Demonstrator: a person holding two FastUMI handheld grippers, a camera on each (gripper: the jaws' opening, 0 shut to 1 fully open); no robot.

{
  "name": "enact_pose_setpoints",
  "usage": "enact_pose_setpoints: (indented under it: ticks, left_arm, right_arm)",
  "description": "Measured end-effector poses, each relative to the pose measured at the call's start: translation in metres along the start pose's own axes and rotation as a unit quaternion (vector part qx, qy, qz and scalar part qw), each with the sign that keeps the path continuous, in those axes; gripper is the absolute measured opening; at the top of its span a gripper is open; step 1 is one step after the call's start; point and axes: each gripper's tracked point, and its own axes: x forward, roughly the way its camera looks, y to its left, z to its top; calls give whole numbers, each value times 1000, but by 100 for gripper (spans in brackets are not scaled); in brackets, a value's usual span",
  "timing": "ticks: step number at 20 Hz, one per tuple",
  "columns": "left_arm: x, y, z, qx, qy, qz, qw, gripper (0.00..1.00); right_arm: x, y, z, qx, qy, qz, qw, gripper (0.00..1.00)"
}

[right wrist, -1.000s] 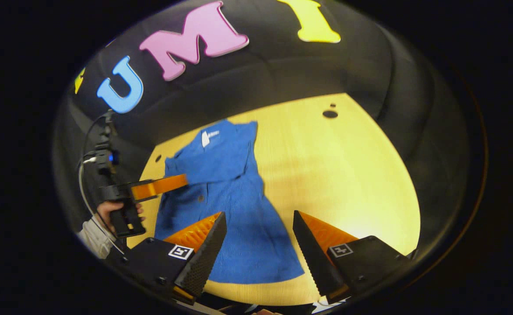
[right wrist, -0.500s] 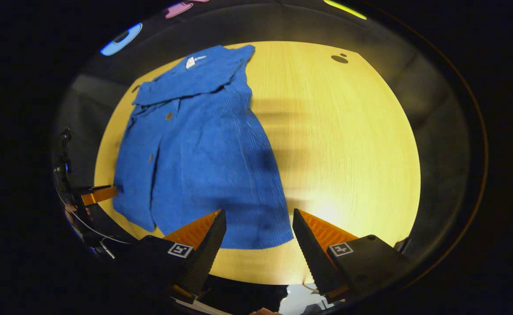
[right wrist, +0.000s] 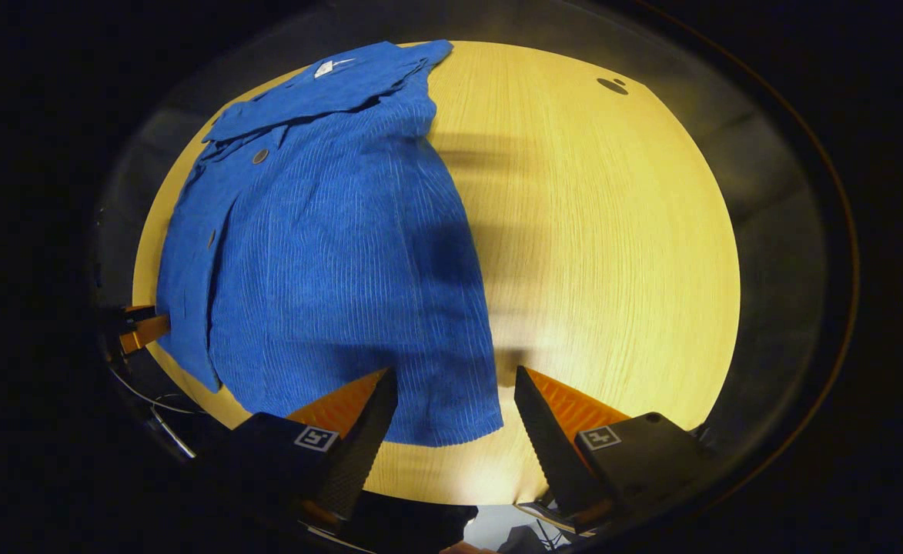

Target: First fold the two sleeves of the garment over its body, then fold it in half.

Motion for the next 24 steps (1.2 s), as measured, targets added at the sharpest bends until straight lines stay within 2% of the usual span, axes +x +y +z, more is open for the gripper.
enact_pose_setpoints:
  ticks: [2, 4, 13, 19, 24]
  left_arm:
    - [1, 0, -3, 0, 9, 3, 1000, 83]
    - [2, -5, -16, -10, 34, -12, 999, 83]
    - [6, 9, -19, -43, 38, -11, 998, 86]
    - [3, 18, -25, -13, 45, 12, 999, 86]
    - [3, 16, -27, -18, 66, -6, 998, 83]
  right_arm:
    - [1, -2, -3, -1, 2, -4, 1000, 98]
    - [5, -3, -8, -2, 12, -5, 1000, 97]
    - [8, -2, -10, 6, 14, -7, 1000, 98]
    - [7, -1, -14, 4, 12, -11, 1000, 98]
    - [7, 0, -14, 16, 18, -8, 1000, 97]
